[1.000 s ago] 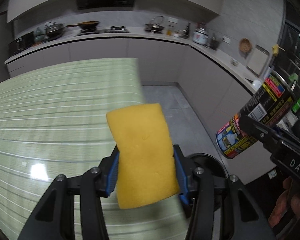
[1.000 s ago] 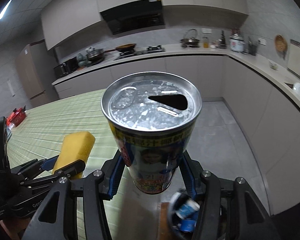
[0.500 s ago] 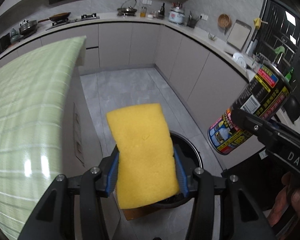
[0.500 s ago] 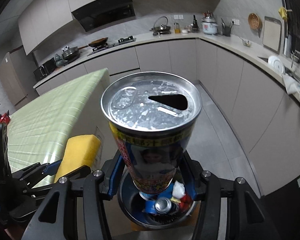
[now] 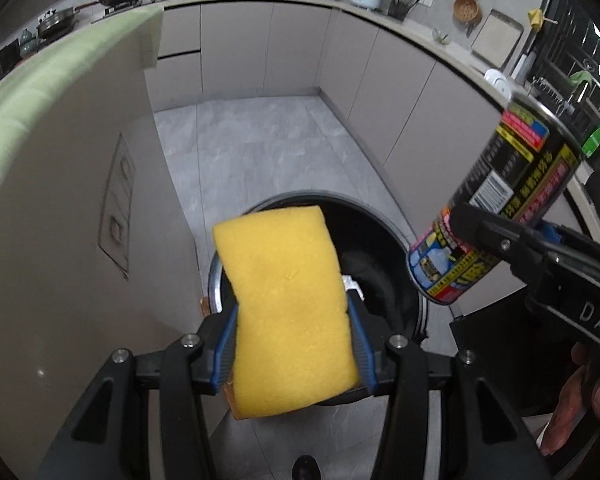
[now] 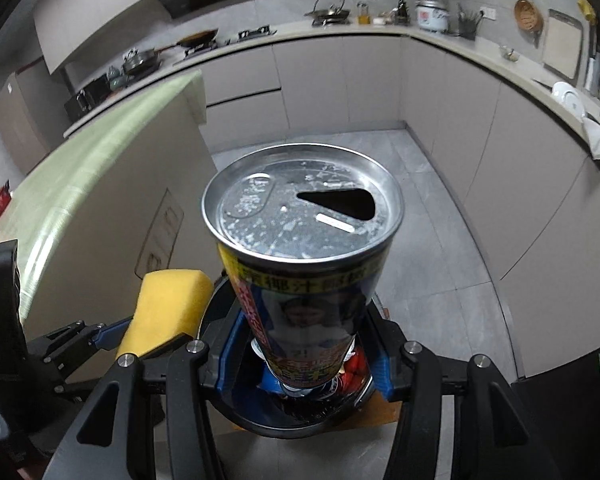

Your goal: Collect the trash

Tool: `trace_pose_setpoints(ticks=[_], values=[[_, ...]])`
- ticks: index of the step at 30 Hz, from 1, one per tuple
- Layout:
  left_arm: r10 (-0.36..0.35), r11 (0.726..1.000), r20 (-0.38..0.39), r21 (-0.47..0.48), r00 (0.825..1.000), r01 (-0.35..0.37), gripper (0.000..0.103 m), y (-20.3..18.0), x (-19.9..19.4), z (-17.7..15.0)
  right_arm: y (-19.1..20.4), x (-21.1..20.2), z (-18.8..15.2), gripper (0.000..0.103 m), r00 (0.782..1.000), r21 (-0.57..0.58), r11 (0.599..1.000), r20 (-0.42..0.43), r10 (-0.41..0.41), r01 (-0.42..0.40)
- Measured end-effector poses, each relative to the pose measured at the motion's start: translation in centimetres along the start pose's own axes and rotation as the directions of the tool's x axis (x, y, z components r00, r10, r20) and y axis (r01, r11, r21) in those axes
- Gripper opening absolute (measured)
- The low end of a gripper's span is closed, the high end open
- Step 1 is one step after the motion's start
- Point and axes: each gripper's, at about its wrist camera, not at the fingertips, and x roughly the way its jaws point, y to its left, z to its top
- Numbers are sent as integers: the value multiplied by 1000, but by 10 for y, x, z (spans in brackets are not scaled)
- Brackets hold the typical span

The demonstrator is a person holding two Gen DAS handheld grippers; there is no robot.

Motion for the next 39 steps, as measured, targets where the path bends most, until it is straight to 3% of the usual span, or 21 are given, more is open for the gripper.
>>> trace_pose_setpoints(ticks=[5,8,9,10,12,16,19,32,39], values=[[8,1000,-35,-20,999,-9,51,-3,22,-2,-2,30,2,55,999,-31,999,-43,23,-25],[26,999,-32,-29,999,-27,56,-3,34,-1,-6,47,6,55,995,-30,998,-76,57,-60],[22,999,-30,-40,999,-23,61,-1,36,-1,-8,55,8,56,992,-26,996,-99,79,-82],[22,998,-28,-57,999,-23,75,1,37,-3,-12,62,10,58,989,-18,997,-130,75,-78],[71,993,-14,-92,997,-72,95,5,31,-9,-26,61,11,103,991,23,999,-128,46,-43],[79,989,-15,-124,997,-81,99,10,14,-16,-61,46,3,103,991,121,992,-133,-9,25],[94,988,-17,-124,995,-96,99,9,2,-22,-69,42,-6,103,984,94,991,-160,-76,92],[123,988,-25,-87,992,-125,99,0,-44,-30,-49,-9,-38,103,980,-3,991,-151,-131,132],[79,995,40,-69,996,-76,100,-15,-101,-40,-30,-80,-54,103,982,-39,985,-77,-171,168]])
